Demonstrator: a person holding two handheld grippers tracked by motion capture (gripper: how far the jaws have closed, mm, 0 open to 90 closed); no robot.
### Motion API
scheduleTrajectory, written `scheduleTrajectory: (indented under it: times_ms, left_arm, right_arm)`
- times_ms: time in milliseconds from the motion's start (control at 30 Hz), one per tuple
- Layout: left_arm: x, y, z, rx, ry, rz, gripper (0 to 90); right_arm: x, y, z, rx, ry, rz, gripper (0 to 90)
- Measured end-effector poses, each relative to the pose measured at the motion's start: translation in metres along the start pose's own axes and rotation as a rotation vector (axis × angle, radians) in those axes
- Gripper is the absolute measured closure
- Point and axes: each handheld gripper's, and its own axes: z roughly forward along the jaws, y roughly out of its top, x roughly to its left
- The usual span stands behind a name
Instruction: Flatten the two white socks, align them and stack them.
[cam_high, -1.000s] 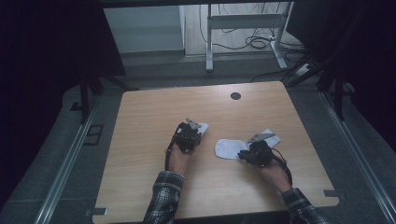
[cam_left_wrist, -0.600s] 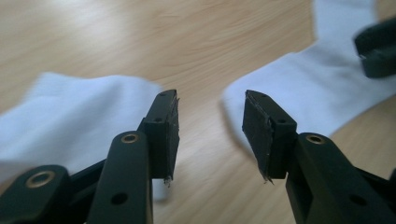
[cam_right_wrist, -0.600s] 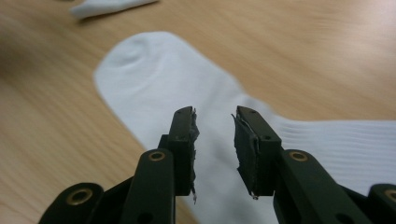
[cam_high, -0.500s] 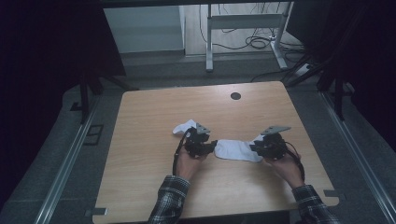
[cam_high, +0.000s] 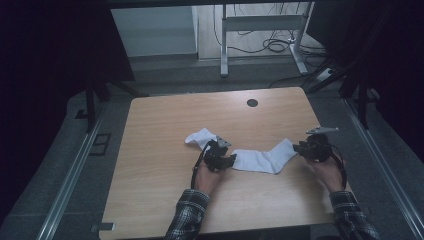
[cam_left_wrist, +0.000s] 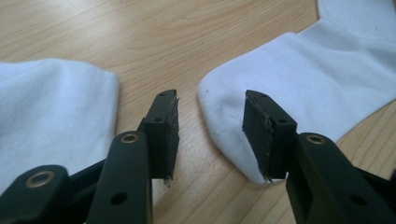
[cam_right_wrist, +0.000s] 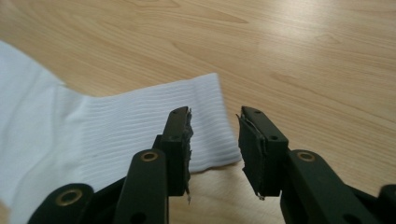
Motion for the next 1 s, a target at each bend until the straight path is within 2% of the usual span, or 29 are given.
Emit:
scheduleTrajectory:
  times_ms: [200, 333, 433, 467, 500, 567, 633, 700, 900, 1000]
  left_arm:
    - [0.000, -0.004, 0.004, 0.017, 0.021, -0.002, 50.4]
    - [0.000, -0.007, 0.007, 0.019, 0.008, -0.008, 50.7]
    - [0.000, -0.008, 0.008, 0.005, -0.022, -0.021, 60.5]
    - [0.000, -0.008, 0.008, 0.006, -0.057, -0.027, 66.8]
    - [0.001, -0.009, 0.008, 0.005, -0.078, -0.041, 74.6]
    - [0.002, -0.010, 0.009, -0.001, -0.113, -0.080, 83.5]
    - [0.003, -0.011, 0.008, -0.008, -0.113, -0.090, 85.8]
    - [0.003, -0.011, 0.003, -0.008, -0.090, -0.069, 86.5]
    - [0.010, -0.009, -0.022, -0.027, -0.103, -0.063, 86.2]
    - [0.012, -0.008, -0.036, -0.039, -0.115, -0.060, 85.9]
  right_arm:
    - [-0.005, -0.001, 0.016, 0.019, -0.011, 0.010, 57.1]
    - [-0.002, -0.005, 0.026, 0.058, -0.010, 0.000, 58.4]
    - [-0.002, -0.008, 0.026, 0.043, 0.016, 0.026, 70.4]
    - [-0.002, -0.008, 0.025, 0.046, 0.028, 0.038, 75.4]
    - [-0.001, -0.008, 0.024, 0.051, 0.037, 0.051, 77.6]
    - [0.001, -0.009, 0.023, 0.055, 0.029, 0.050, 79.9]
    - [0.003, -0.009, 0.021, 0.059, 0.021, 0.042, 80.9]
    - [0.006, -0.009, 0.018, 0.054, 0.015, 0.029, 81.0]
    - [0.014, -0.003, 0.001, 0.016, 0.052, 0.018, 81.1]
    - [0.022, 0.001, -0.009, -0.004, 0.073, -0.001, 81.0]
